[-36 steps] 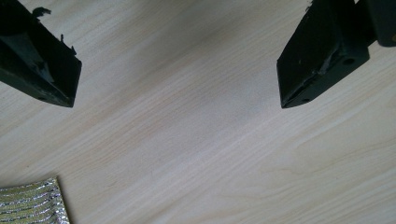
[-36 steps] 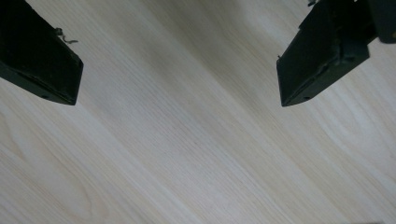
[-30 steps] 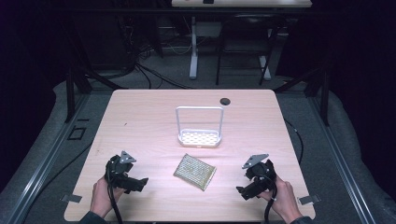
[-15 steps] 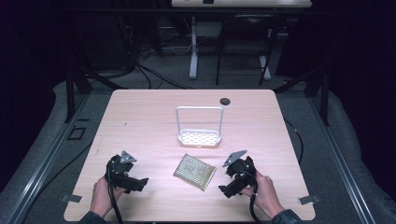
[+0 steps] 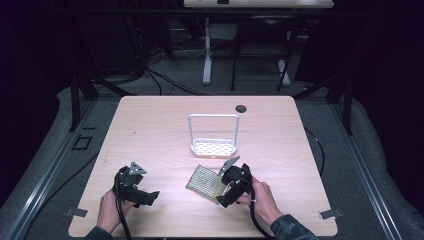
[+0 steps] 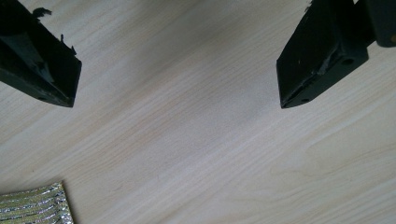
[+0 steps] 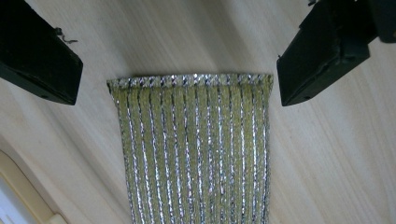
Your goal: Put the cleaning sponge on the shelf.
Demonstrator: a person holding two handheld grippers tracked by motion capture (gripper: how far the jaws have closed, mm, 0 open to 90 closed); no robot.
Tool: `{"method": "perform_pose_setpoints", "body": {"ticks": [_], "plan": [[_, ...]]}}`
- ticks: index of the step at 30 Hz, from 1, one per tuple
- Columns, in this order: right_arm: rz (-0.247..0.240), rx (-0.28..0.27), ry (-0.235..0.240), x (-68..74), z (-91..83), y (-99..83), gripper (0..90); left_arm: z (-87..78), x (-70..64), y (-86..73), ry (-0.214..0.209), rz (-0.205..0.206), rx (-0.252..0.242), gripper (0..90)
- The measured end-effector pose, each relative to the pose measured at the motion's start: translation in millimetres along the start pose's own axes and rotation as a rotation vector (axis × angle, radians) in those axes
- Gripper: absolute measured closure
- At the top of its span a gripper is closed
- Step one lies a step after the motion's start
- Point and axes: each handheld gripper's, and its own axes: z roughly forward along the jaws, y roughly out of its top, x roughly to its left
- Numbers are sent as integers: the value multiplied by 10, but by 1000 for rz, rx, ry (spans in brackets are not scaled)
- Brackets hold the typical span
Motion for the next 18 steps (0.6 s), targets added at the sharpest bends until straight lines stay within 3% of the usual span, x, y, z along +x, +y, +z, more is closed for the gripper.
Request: {"method": "perform_pose_setpoints", "body": {"ticks": [9,18], "plan": [[-9,20,13,42,170,133,22,9,-7,-5,-3,4,10,1],[-13,58,-9,81,260,150,71,-12,-20,-7,-15,2,6,1]]}}
